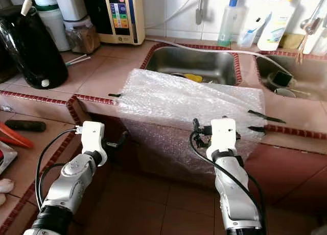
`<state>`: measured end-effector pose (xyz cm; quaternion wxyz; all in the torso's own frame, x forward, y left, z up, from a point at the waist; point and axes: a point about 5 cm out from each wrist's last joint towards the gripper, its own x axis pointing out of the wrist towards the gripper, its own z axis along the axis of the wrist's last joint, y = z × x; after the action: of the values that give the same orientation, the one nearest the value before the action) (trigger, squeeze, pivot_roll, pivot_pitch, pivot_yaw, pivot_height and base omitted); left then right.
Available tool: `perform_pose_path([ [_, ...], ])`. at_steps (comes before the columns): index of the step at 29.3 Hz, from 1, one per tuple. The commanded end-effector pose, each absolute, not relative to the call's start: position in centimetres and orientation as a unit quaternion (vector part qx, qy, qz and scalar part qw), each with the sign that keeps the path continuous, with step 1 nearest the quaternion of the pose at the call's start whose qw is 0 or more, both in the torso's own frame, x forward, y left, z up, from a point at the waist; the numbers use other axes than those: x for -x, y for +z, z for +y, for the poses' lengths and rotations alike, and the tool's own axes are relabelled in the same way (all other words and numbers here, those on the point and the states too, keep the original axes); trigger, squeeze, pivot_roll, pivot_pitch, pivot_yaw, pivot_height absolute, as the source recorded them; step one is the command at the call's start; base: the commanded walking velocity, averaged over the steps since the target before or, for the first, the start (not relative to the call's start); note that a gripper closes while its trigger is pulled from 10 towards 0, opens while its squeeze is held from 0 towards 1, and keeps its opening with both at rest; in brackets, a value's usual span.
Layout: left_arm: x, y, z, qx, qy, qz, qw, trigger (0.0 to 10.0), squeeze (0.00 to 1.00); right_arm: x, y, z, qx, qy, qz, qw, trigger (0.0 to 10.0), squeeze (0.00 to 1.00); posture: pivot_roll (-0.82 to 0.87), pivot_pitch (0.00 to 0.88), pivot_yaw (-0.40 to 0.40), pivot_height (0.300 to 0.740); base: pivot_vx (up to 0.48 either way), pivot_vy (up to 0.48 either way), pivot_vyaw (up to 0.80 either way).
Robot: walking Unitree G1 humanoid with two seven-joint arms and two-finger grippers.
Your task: Kitchen organization
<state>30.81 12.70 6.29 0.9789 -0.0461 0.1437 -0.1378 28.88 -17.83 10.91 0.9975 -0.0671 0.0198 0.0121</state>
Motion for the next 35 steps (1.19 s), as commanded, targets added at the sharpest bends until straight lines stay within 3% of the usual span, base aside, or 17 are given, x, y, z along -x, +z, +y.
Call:
perform_pose_path([
  [1,-30.9,6.1,12.3,0.036,-0.151,0.148,0.977,10.0,0.0,-28.8,10.7,-18.3,0.071,0.008,0.02,0.997,10.0,0.0,-0.05,0.0,0.046,0.74,0.0,-0.48,-0.46],
  [23,-31.4,4.6,13.3,0.032,-0.141,0.179,0.973,10.0,0.0,-28.8,9.5,-18.9,0.078,0.004,0.038,0.996,10.0,0.0,-0.06,0.0,0.046,0.74,0.0,-0.345,-0.61],
  [35,-32.2,3.8,14.1,0.05,-0.115,0.206,0.97,10.0,0.0,-28.5,8.5,-19.7,0.087,-0.004,0.054,0.995,10.0,0.0,-0.06,0.0,0.05,0.74,0.0,-0.104,0.0],
])
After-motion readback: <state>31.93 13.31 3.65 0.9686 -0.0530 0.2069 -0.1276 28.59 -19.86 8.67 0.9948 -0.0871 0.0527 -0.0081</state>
